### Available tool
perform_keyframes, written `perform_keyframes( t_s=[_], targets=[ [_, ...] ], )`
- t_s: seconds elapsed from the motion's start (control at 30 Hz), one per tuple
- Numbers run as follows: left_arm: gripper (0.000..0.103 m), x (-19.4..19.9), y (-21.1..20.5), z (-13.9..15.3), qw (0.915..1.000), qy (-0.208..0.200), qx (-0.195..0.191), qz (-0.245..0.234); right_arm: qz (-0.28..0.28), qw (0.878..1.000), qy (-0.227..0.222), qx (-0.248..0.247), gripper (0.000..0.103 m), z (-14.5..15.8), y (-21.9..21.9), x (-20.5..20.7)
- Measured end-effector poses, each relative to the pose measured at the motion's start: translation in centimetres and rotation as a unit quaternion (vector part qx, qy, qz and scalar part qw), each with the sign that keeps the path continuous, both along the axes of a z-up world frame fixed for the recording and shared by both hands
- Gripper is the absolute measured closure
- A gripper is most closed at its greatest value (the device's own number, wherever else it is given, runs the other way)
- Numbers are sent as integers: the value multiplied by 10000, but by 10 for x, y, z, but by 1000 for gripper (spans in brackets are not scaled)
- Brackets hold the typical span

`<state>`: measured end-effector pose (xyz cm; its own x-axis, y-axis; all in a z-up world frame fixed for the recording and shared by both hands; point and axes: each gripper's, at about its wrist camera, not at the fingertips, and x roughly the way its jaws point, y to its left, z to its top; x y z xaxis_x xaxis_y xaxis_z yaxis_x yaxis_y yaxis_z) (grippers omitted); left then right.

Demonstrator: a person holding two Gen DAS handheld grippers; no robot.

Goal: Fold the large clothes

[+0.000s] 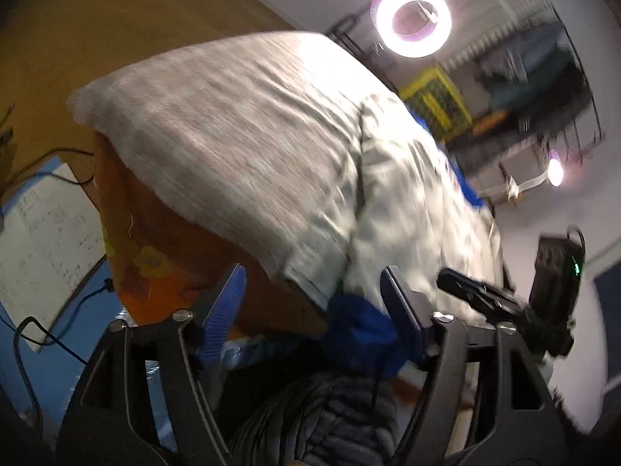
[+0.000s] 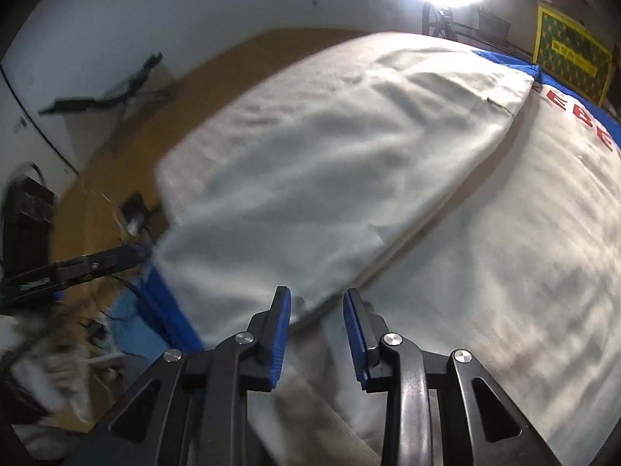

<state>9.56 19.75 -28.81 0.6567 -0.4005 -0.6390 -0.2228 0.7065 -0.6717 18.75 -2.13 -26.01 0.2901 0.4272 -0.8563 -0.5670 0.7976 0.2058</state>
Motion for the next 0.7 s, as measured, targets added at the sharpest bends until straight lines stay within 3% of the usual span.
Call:
perform_keyframes(
  t_s=[0.13, 0.23, 0.33, 0.4, 0.43, 0.53, 0.63, 0.7],
  targets=[
    [29, 12, 9, -21, 9991, 79, -406, 75, 82, 9998, -143, 110, 73, 11, 21, 6],
    [29, 19, 6, -35, 9969, 135, -777, 40, 114, 9999, -100, 74, 73, 4, 37, 16],
    [33, 20, -1, -35, 9960, 91, -889, 36, 75, 9999, 78, -42, 72, -13, 52, 24],
    [40, 19, -8, -28, 9969, 23, -790, -15, 81, 9998, 87, -157, 72, -21, 56, 24],
    [47, 18, -13, -21, 9979, -7, -649, -38, 93, 9997, 96, -221, 72, -24, 58, 24],
    [56, 14, -26, -1, 9994, -213, -211, -155, 193, 9992, 48, -340, 70, -30, 63, 26],
    [56, 16, -37, 12, 9987, -352, 148, -338, 229, 9993, 196, -220, 69, -26, 59, 28],
    [56, 19, -37, 12, 9987, -349, 79, -363, 157, 9995, 281, 67, 68, -18, 47, 27]
  ],
)
